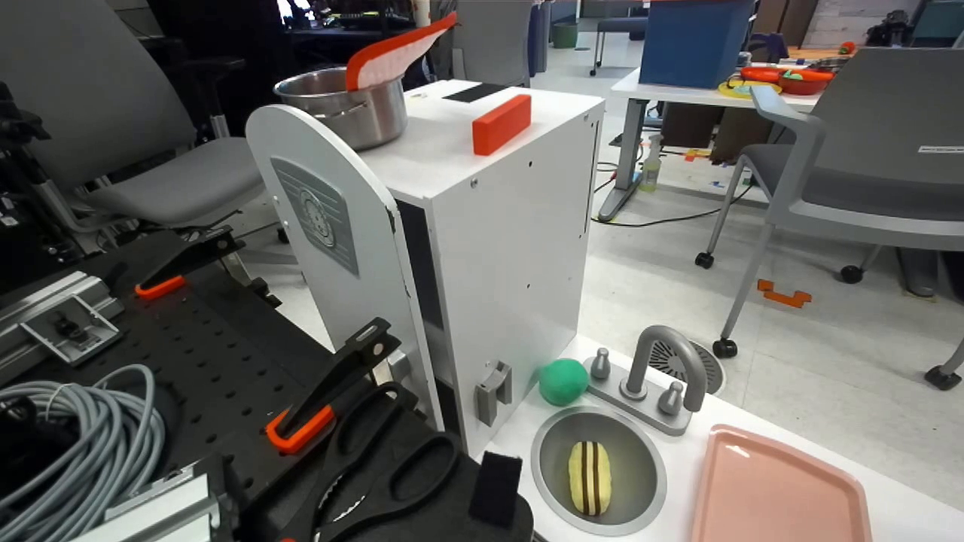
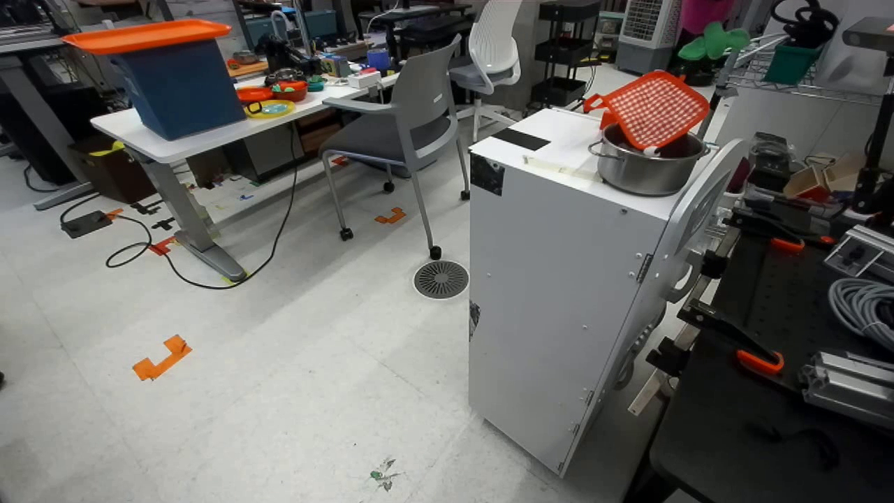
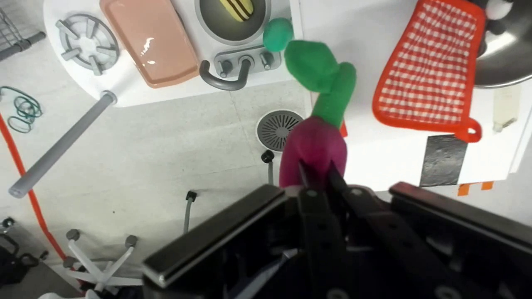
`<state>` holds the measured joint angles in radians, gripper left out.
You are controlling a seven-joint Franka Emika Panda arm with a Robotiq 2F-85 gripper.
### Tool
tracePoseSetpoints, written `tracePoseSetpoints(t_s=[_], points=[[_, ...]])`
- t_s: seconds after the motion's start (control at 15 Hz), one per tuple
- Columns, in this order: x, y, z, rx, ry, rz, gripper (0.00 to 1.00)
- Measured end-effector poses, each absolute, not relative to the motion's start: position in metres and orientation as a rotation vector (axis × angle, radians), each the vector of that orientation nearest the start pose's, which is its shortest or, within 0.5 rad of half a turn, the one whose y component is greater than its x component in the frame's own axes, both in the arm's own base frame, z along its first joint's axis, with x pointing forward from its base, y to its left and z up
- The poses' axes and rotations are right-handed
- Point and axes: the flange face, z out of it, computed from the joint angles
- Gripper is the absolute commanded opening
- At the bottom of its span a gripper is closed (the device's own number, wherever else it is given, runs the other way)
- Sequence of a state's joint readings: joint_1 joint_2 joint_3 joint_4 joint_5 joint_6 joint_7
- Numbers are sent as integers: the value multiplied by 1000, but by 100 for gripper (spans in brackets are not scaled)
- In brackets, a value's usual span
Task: Pick up the pink plush toy and drop it in the sink
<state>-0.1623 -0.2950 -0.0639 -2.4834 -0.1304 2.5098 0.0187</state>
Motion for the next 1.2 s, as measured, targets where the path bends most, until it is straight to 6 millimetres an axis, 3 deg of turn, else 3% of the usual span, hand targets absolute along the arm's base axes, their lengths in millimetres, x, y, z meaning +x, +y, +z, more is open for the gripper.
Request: tracePoseSetpoints(t_s=[0.8,1.2], points=[[433,-206,411,-3122,722,-362,2],[454,-232,407,-3093,883,-354,2]])
